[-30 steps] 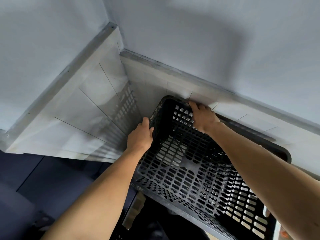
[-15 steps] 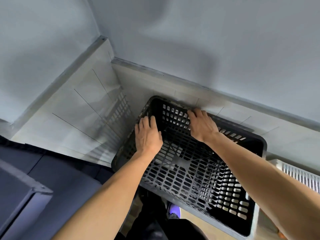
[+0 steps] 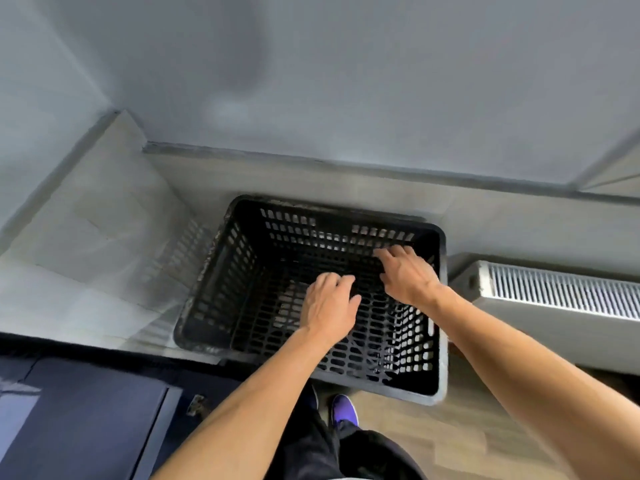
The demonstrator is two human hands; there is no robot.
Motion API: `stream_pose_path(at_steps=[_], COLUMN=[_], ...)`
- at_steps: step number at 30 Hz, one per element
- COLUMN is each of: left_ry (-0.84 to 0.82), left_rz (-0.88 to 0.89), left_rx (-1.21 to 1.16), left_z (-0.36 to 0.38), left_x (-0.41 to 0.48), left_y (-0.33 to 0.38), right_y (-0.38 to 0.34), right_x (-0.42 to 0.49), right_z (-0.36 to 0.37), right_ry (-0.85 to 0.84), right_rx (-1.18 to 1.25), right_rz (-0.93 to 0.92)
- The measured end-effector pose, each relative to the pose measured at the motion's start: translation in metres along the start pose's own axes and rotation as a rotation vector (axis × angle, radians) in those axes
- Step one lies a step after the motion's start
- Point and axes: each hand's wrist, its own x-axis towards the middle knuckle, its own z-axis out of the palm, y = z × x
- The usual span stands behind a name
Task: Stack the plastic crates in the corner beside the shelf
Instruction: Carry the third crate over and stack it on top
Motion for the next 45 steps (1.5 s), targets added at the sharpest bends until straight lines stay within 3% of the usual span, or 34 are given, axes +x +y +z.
stream_pose_path(at_steps=[6,17,24,45], left_ry=[-0.260,-0.632,-0.464,-0.379], left_rz=[0.172,0.351,0.522,0.578], left_rx=[-0.023,-0.006,0.208,0.182], left_z=[0.037,0.059,0.061,0.068], left_x=[-0.019,-0.064,-0.075,-0.076], left_y=[0.043,0.069,0.068,0.060], right_y=[0.049,0.043,0.042,0.053], right_x=[-0.053,-0.093,-0.091,-0.091], right_z=[0.009,0.034,0.030,0.038], right_ry=[0.064,0.047,0.053,-0.003], right_rx=[0.014,0.257,0.375,0.394], right_rz=[0.119,0.314,0.383,0.354])
